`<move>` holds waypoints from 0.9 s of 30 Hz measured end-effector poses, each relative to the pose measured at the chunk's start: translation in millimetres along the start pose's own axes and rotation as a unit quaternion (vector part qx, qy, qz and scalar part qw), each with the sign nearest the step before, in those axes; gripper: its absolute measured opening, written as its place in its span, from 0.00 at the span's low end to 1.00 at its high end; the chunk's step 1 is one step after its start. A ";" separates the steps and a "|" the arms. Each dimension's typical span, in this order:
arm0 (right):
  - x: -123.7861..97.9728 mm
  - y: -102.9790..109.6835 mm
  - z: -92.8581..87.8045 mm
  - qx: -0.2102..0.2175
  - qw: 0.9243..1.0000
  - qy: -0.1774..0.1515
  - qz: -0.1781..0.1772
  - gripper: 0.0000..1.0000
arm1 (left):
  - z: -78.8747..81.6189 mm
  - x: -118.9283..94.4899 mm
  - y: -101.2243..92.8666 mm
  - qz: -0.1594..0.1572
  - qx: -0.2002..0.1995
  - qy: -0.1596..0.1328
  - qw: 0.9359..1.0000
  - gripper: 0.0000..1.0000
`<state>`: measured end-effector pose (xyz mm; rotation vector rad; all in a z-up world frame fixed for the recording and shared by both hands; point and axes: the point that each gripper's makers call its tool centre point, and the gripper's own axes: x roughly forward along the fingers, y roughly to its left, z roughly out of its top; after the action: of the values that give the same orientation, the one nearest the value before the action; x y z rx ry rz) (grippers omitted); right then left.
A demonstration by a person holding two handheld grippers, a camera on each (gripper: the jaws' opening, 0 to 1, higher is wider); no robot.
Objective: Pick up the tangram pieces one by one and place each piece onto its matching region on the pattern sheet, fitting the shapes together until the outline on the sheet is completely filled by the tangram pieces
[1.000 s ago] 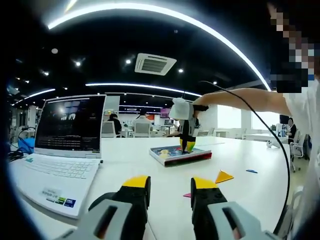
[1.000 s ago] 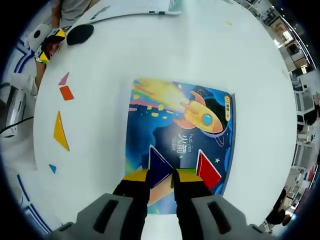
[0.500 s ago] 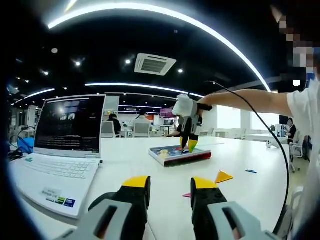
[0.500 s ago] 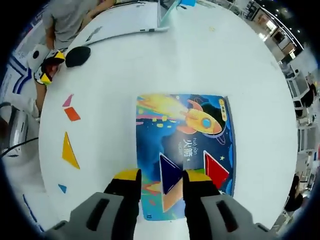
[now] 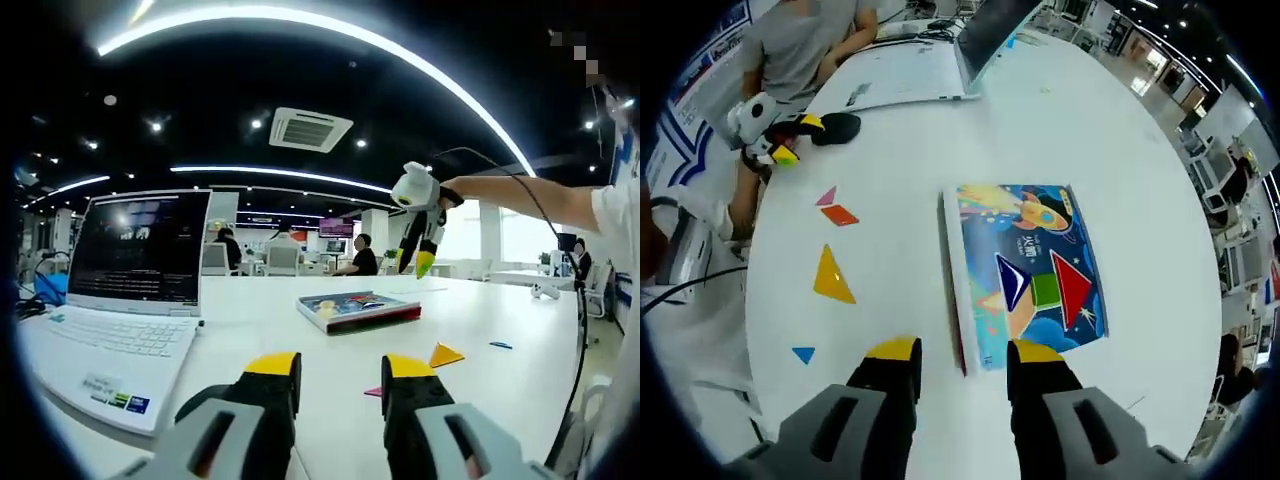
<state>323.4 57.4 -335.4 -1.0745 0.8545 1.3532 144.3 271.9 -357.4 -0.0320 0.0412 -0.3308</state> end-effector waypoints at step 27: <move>90.5 117.9 98.3 -0.188 0.975 0.022 0.114 0.41 | -0.4 1.0 -1.9 -0.008 -0.003 -0.002 1.000 0.34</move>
<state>201.8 169.4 -401.9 -1.3294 0.7891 1.7371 144.6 269.7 -357.7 -0.0395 0.0378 -0.3469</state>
